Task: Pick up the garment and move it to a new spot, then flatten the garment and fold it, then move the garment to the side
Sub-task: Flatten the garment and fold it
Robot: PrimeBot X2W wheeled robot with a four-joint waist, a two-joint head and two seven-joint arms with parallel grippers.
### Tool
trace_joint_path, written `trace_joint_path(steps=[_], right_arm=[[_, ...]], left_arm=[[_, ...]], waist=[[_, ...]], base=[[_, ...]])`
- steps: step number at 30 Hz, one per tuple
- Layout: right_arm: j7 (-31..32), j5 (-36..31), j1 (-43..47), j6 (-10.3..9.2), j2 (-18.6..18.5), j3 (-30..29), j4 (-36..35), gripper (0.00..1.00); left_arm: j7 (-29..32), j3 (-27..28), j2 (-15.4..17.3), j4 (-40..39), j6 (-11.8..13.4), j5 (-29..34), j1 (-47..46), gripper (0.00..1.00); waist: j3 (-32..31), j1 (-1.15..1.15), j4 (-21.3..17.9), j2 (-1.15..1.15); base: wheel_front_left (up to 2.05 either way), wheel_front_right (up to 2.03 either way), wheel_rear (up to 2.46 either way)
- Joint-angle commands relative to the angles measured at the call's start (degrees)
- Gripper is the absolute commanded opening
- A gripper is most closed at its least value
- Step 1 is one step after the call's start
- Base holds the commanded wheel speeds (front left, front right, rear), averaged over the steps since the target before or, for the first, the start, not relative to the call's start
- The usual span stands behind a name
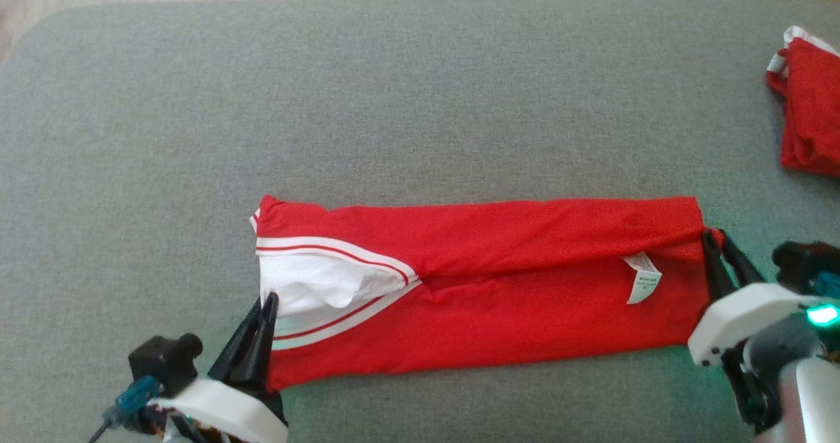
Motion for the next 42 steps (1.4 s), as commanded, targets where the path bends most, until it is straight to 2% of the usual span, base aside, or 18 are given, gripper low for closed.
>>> trace_joint_path(steps=[1,9,13,19,30,39,40,41,42], right_arm=[[-1.3,-0.3,0.0,0.39,0.1,0.1,-1.9,1.0],[-4.5,-0.4,3.5,0.39,1.8,-5.0,-2.5,1.0],[-5.1,-0.8,4.5,0.39,2.2,-7.3,-3.4,1.0],[-5.4,-0.6,2.5,0.39,2.4,-6.4,-2.4,1.0],[-4.1,-4.0,-0.1,0.39,2.4,-5.2,7.1,1.0],[-5.2,-4.7,0.7,0.39,2.4,-4.7,12.1,1.0],[-5.2,-4.5,0.6,0.39,2.4,-4.6,12.7,0.84],[-5.1,-4.2,0.4,0.39,2.4,-4.4,13.4,0.49],[-5.0,-3.9,0.2,0.39,2.4,-4.3,14.1,0.38]], left_arm=[[-1.2,2.0,0.5,-1.2,-0.1,-0.5,-0.5,1.0],[-6.1,3.9,-0.5,-2.0,2.2,0.0,2.5,1.0],[-8.2,5.9,-1.5,-3.0,5.0,1.5,3.2,1.0],[-9.2,8.4,-3.2,-4.3,7.7,4.2,2.9,1.0],[-9.5,10.2,-3.9,-6.2,8.6,6.9,2.5,1.0],[-9.5,10.2,-4.1,-7.1,8.8,8.0,2.6,1.0],[-9.5,10.2,-4.2,-7.3,8.9,8.2,2.5,1.0],[-9.5,10.1,-4.2,-7.4,9.0,8.2,2.5,1.0],[-9.5,10.2,-4.2,-7.6,9.1,8.3,2.4,1.0]], waist=[[-0.4,0.0,0.2,0.0],[-2.7,0.0,1.5,0.0],[-3.8,0.0,2.3,0.0],[-3.7,0.0,3.7,0.0],[-1.5,0.0,6.5,0.0],[-1.2,0.0,6.4,0.0],[-1.1,0.0,6.3,0.0],[-1.1,0.0,6.1,0.0],[-1.0,0.0,5.9,0.0]], base=[[0.0,0.0,0.0],[0.0,0.0,0.0],[0.0,0.0,0.0],[0.0,0.0,0.0],[0.0,0.0,0.0],[0.0,0.0,0.0],[0.0,0.0,0.0],[0.0,0.0,0.0],[0.0,0.0,0.0]])
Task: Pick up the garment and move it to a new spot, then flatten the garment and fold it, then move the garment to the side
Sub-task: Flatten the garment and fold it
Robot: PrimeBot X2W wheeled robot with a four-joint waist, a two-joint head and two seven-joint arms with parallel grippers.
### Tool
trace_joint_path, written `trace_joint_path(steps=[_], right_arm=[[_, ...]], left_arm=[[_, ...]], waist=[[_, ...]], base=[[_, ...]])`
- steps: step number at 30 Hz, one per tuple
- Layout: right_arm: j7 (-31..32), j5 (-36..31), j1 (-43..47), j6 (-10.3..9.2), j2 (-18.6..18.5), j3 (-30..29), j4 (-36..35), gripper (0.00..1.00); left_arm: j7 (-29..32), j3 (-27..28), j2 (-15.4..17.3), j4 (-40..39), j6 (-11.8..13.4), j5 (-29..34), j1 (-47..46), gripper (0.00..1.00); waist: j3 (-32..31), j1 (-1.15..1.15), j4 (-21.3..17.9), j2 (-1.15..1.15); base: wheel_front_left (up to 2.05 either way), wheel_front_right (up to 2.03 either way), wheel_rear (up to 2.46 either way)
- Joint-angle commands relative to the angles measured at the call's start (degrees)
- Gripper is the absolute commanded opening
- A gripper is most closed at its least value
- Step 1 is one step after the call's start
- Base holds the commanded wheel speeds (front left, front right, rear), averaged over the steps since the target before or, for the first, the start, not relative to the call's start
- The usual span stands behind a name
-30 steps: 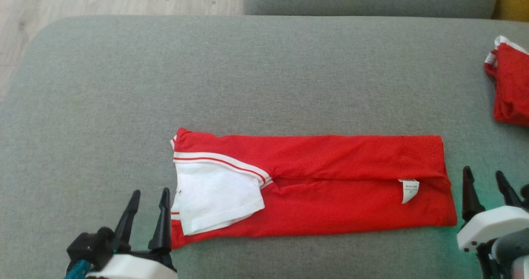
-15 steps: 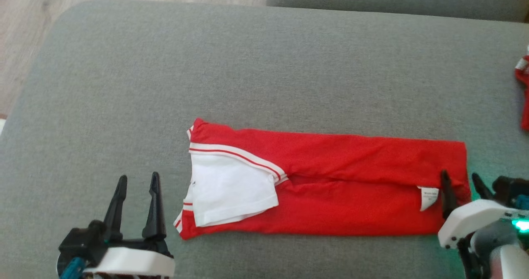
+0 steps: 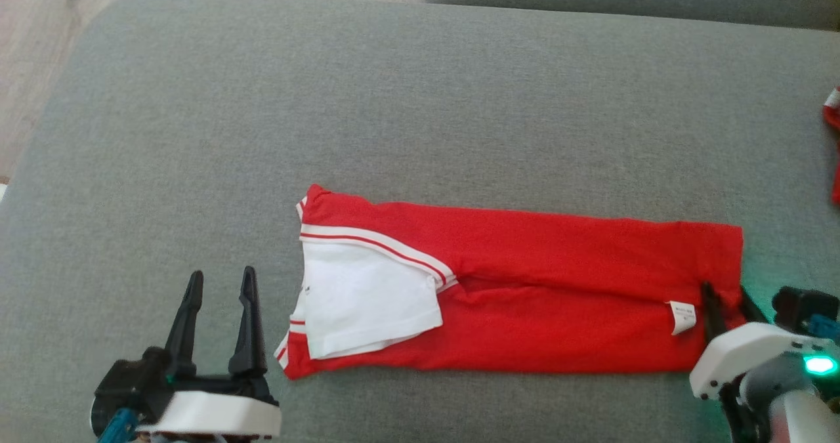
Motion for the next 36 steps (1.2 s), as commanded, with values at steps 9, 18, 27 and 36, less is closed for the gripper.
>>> trace_joint_path(steps=[9,18,27,36], right_arm=[[-1.2,1.9,-4.1,0.39,-0.3,1.0,3.3,0.0],[0.0,-1.0,-4.3,0.39,-0.9,-3.9,-5.4,0.0],[4.2,1.0,-0.7,0.39,-0.8,-1.9,-18.5,0.0],[6.0,6.8,1.0,0.39,-0.4,12.6,-25.2,0.0]], left_arm=[[-0.7,2.5,0.8,-2.5,0.9,0.6,-2.6,1.0],[-0.6,2.4,0.7,-2.8,1.2,0.7,-2.8,1.0],[-0.5,1.5,0.3,-2.5,0.8,0.7,-3.5,1.0],[-0.2,0.9,0.4,-2.2,0.6,0.8,-4.3,1.0]], waist=[[0.7,0.0,-2.6,0.0],[0.2,0.0,-5.3,0.0],[-0.4,0.0,-6.2,0.0],[-0.6,0.0,-4.4,0.0]], base=[[0.0,0.0,0.0],[0.0,0.0,0.0],[0.0,0.0,0.0],[0.0,0.0,0.0]])
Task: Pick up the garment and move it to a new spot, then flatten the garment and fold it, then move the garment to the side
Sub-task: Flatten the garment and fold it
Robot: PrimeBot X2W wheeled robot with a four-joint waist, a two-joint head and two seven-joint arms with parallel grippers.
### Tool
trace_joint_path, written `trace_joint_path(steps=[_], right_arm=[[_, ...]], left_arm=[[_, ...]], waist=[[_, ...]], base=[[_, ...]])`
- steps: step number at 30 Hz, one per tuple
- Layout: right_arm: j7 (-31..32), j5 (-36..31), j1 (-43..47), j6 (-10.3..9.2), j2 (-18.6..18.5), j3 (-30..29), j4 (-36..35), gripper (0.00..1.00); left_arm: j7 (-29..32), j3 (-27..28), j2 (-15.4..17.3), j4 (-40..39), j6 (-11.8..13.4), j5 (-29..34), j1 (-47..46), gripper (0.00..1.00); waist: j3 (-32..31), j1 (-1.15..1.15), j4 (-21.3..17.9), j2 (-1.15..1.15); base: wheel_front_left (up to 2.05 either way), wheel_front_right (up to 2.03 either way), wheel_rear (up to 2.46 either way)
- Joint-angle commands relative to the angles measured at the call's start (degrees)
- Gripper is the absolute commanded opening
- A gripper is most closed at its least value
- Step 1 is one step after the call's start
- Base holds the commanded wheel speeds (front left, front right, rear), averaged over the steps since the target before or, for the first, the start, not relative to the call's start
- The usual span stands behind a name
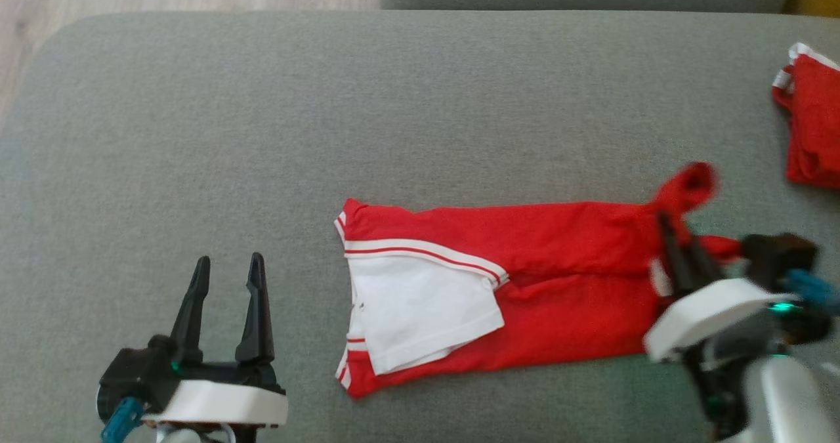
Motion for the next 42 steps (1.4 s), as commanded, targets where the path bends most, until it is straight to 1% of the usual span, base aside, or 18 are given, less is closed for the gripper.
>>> trace_joint_path(steps=[1,9,14,15,16,17,19,25,33,34,35,36,37,42], right_arm=[[0.0,1.8,-1.1,-0.05,-0.4,4.5,-2.7,0.0],[0.2,7.0,-5.0,-0.05,-0.4,21.3,-1.3,0.0],[-0.6,9.9,-8.4,-0.05,-0.4,29.2,2.1,0.0],[-0.7,10.6,-9.1,-0.05,-0.4,30.5,2.8,0.0],[-0.7,10.6,-9.1,-0.05,-0.4,30.5,2.8,0.0],[-0.9,11.6,-10.2,-0.05,-0.4,32.9,4.4,0.0],[-1.0,12.0,-10.7,-0.05,-0.4,33.9,5.2,0.0],[-1.9,14.1,-13.1,-0.05,-0.4,36.7,10.4,0.0],[-4.3,17.2,-17.6,-0.05,-0.4,39.8,17.1,0.0],[-4.6,17.4,-18.1,-0.05,-0.4,40.2,17.9,0.09],[-4.9,17.7,-18.5,-0.05,-0.4,40.5,18.7,0.27],[-5.3,18.3,-18.8,-0.05,-0.4,40.9,19.3,0.58],[-5.5,19.0,-19.1,-0.05,-0.4,41.4,19.8,1.0],[-8.0,22.8,-20.1,-0.05,-0.4,42.9,20.0,1.0]], left_arm=[[-0.2,1.9,0.6,-1.4,0.1,0.7,-2.6,1.0],[0.2,1.7,1.1,-2.0,0.1,0.7,-3.0,1.0],[0.5,1.2,1.0,-2.5,0.2,0.8,-3.4,1.0],[0.5,1.1,0.9,-2.5,0.1,0.8,-3.5,1.0],[0.5,1.1,0.9,-2.5,0.1,0.8,-3.5,1.0],[0.6,0.8,0.8,-2.4,0.0,0.8,-3.6,1.0],[0.6,0.7,0.7,-2.4,0.0,0.9,-3.7,1.0],[0.6,0.0,0.3,-1.9,-0.3,0.9,-4.1,1.0],[0.6,-0.7,0.0,-1.0,-0.6,0.8,-4.4,1.0],[0.7,-0.8,0.0,-1.0,-0.7,0.8,-4.4,1.0],[0.7,-0.9,0.0,-0.9,-0.7,0.8,-4.4,1.0],[0.8,-1.0,0.0,-0.8,-0.7,0.8,-4.5,1.0],[0.8,-1.1,0.0,-0.7,-0.8,0.8,-4.5,1.0],[1.0,-1.6,0.0,-0.4,-0.8,0.8,-4.2,1.0]], waist=[[0.0,0.0,0.7,0.0],[0.1,0.0,3.6,0.0],[0.3,0.0,5.7,0.0],[0.3,0.0,6.2,0.0],[0.3,0.0,6.2,0.0],[0.3,0.0,7.0,0.0],[0.3,0.0,7.4,0.0],[0.3,0.0,9.2,0.0],[-0.3,0.0,10.1,0.0],[-0.4,0.0,10.2,0.0],[-0.5,0.0,10.2,0.0],[-0.6,0.0,10.3,0.0],[-0.7,0.0,10.3,0.0],[-1.4,0.0,9.9,0.0]], base=[[0.0,0.0,0.0],[0.0,0.0,0.0],[0.0,0.0,0.0],[0.0,0.0,0.0],[0.0,0.0,0.0],[0.0,0.0,0.0],[0.0,0.0,0.0],[0.0,0.0,0.0],[0.0,0.0,0.0],[0.0,0.0,0.0],[0.0,0.0,0.0],[0.0,0.0,0.0],[0.0,0.0,0.0],[0.0,0.0,0.0]])
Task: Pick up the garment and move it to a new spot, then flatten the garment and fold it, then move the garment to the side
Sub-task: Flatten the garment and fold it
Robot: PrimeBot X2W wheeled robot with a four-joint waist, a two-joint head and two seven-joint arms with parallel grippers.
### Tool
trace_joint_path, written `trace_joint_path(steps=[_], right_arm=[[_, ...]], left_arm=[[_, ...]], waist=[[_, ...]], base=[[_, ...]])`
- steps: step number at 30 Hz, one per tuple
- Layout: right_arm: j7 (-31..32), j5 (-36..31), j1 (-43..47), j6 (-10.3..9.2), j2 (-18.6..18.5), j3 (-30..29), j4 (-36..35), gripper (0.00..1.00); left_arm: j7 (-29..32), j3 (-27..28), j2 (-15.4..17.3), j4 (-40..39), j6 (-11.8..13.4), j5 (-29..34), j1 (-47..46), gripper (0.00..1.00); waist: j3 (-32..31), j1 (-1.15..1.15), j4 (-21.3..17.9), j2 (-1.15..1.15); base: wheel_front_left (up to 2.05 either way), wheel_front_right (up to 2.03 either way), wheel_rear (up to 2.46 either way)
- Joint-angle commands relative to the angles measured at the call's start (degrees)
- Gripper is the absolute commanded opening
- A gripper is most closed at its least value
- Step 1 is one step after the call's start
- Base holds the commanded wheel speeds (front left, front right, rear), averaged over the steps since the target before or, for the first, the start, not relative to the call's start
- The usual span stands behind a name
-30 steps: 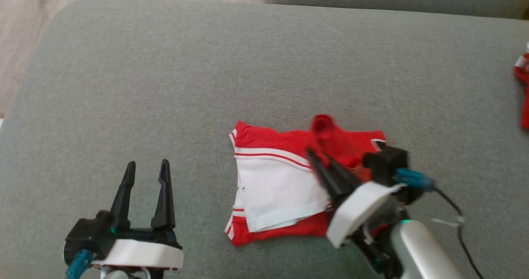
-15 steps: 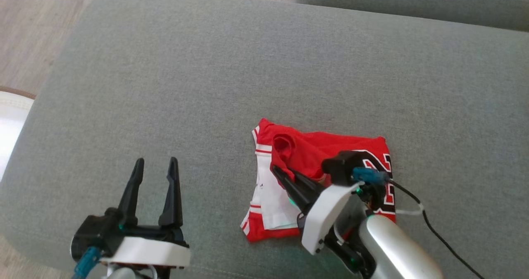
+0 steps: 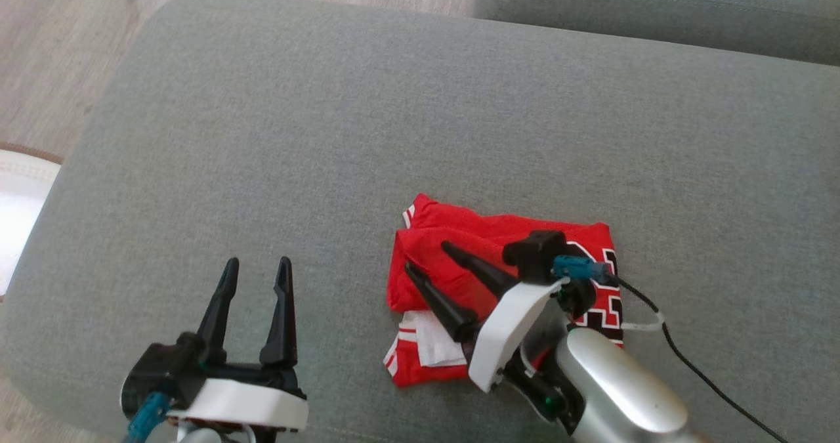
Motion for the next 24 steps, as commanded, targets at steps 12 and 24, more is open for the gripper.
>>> trace_joint_path(steps=[12,24], right_arm=[[-8.9,-11.1,-2.9,-0.04,0.9,-12.2,-5.8,1.0],[-9.6,-23.5,9.7,-0.04,0.9,-30.3,-16.4,1.0]], left_arm=[[-0.1,0.4,-0.2,-1.2,-0.3,0.3,-3.1,1.0],[-0.9,0.8,-2.0,0.8,-0.5,0.3,-4.5,1.0]], waist=[[-0.9,0.0,-2.6,0.0],[-2.2,0.0,-5.6,0.0]], base=[[0.0,0.0,0.0],[0.0,0.0,0.0]])
